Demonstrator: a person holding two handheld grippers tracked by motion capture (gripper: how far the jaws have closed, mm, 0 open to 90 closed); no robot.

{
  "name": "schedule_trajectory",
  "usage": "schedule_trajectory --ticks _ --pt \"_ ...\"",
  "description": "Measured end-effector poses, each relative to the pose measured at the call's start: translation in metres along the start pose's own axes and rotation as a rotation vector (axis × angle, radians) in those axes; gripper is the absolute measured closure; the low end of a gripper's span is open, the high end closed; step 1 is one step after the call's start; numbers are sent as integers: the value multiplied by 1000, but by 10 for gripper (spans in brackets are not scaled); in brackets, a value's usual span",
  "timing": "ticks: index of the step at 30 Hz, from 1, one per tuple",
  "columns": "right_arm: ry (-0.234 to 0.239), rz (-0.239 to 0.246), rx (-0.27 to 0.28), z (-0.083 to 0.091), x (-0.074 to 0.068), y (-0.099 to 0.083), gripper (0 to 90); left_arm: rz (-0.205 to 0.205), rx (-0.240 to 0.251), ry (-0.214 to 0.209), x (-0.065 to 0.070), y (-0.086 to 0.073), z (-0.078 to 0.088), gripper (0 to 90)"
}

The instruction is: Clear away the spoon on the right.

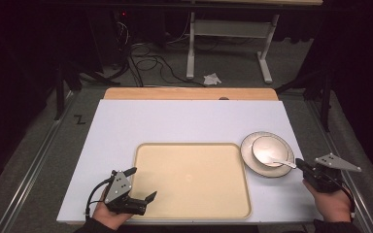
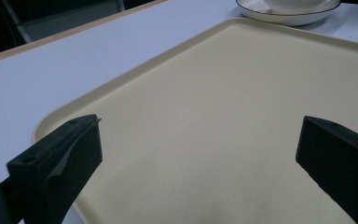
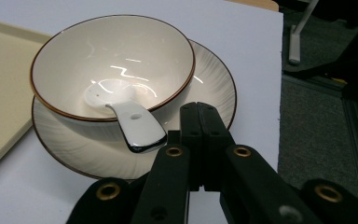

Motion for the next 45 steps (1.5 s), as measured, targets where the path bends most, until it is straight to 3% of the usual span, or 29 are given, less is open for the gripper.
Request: schedule_trajectory --ticks 19,28,34,36,42,45 --pt "73 88 55 2 -61 9 900 1 1 -1 0 0 0 10" --pt "75 115 62 -5 -74 14 900 -2 -2 -2 0 0 0 10" --pt "76 77 96 1 -72 21 900 -2 -4 -3 0 -1 -1 11" --pt "79 59 136 9 -75 27 900 -3 -6 -4 1 -1 0 11" --pt "124 -6 187 18 -84 24 900 -5 2 -4 1 0 0 12" --pt "150 -48 189 19 -89 13 790 -13 -1 -6 2 0 0 12"
Point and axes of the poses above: each handheld gripper's, and its own axes: z roughly backward along the jaws, y roughly out of its top, x roughly to its right, the point moved 9 cm from there along -z, roughly forward along the jaws, and after that the axes turned 12 degrees about -x, right-handed, at the moved point
